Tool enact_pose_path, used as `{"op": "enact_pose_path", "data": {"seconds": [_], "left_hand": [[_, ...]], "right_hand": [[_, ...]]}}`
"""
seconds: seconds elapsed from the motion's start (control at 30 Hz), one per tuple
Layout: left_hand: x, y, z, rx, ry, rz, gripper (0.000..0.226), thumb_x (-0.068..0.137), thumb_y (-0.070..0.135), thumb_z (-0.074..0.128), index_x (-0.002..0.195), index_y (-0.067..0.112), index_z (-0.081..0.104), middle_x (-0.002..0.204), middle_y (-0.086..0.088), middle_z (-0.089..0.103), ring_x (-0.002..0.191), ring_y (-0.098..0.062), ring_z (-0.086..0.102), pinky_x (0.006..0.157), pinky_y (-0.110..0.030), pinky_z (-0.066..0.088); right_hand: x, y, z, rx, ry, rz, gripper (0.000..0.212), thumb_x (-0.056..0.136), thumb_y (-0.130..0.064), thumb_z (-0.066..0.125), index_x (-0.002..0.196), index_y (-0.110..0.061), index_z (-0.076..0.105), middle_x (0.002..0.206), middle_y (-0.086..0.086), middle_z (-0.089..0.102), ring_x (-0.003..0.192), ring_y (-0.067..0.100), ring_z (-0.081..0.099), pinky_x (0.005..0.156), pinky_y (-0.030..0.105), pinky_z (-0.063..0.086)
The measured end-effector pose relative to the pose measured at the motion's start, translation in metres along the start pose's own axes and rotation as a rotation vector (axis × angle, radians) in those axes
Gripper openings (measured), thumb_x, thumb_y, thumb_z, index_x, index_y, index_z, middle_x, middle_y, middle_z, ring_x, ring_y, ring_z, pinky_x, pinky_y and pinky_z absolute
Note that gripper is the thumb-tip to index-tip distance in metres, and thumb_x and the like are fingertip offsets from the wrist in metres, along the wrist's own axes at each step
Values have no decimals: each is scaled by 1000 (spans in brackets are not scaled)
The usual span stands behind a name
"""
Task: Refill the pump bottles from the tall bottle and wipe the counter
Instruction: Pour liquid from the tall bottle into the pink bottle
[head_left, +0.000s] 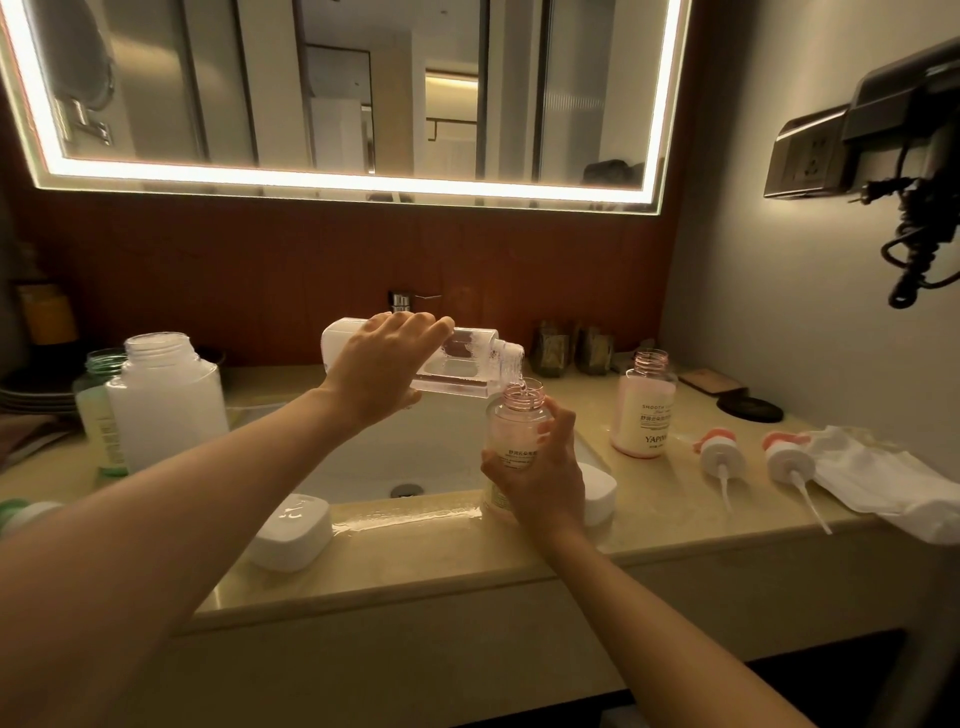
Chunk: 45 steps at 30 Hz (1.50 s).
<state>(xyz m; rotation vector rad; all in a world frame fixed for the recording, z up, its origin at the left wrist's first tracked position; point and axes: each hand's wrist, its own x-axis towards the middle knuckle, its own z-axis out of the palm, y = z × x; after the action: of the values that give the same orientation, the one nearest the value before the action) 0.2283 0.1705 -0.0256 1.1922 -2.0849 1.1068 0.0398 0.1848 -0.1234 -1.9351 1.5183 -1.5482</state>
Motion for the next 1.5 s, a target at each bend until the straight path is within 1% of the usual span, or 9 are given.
{"op": "enact_pose_path", "data": {"seconds": [0.1, 0.27, 0.53, 0.67, 0.77, 0.93, 1.23, 1.4, 1.5], "left_hand": [[0, 0, 0, 2, 2, 5, 87, 33, 15, 94, 110, 7, 53, 96, -15, 66, 81, -33, 66, 68, -47, 54], [1, 0, 1, -2, 3, 15, 91, 34, 16, 93, 111, 10, 46, 97, -14, 66, 82, -33, 66, 69, -47, 54], [0, -1, 1, 11, -5, 12, 92, 34, 16, 93, 112, 11, 45, 97, -14, 66, 81, -33, 66, 69, -46, 55], [1, -1, 1, 17, -11, 9, 91, 33, 16, 94, 112, 9, 48, 97, -14, 66, 81, -33, 66, 69, -46, 55], [1, -1, 0, 14, -9, 12, 91, 33, 16, 94, 112, 9, 48, 97, -14, 66, 81, -33, 66, 69, -46, 54], [1, -2, 1, 13, -17, 14, 93, 34, 16, 93, 113, 11, 45, 98, -14, 66, 82, -33, 66, 70, -46, 54], [1, -1, 1, 10, -20, 5, 91, 35, 15, 93, 113, 10, 47, 99, -15, 66, 83, -34, 66, 70, -48, 54], [1, 0, -1, 11, -28, 0, 88, 35, 15, 93, 111, 8, 51, 97, -15, 66, 82, -34, 66, 70, -47, 54], [1, -1, -2, 10, -48, -13, 84, 37, 14, 93, 111, 6, 55, 98, -15, 66, 83, -34, 66, 69, -48, 54]], "right_hand": [[0, -1, 0, -4, 6, -1, 83, 71, -37, 74, 132, -12, 24, 131, 6, 45, 112, 22, 52, 82, 31, 50], [0, 0, -1, 1, -2, 1, 83, 72, -38, 74, 132, -13, 24, 131, 6, 45, 111, 22, 52, 81, 29, 49], [0, 2, 0, 9, -3, -13, 83, 71, -37, 75, 132, -14, 23, 130, 5, 45, 111, 22, 52, 76, 24, 46], [0, 2, 0, 12, -5, -11, 83, 71, -37, 75, 133, -17, 23, 130, 5, 45, 110, 21, 52, 75, 22, 45], [1, 3, 1, 19, -10, -5, 83, 71, -37, 75, 132, -19, 22, 130, 5, 45, 111, 21, 52, 76, 22, 44], [0, 3, 0, 15, -13, -4, 82, 71, -36, 75, 132, -19, 22, 130, 5, 46, 110, 21, 52, 77, 24, 45], [1, 4, 1, 29, -14, -13, 83, 71, -35, 75, 132, -20, 22, 130, 5, 45, 112, 21, 51, 79, 24, 45], [0, 4, 0, 37, -18, -19, 82, 71, -35, 75, 132, -19, 22, 130, 5, 44, 111, 20, 50, 77, 21, 44], [0, 4, 0, 38, -24, -15, 82, 71, -34, 75, 132, -18, 22, 129, 6, 45, 111, 21, 50, 78, 23, 45]]}}
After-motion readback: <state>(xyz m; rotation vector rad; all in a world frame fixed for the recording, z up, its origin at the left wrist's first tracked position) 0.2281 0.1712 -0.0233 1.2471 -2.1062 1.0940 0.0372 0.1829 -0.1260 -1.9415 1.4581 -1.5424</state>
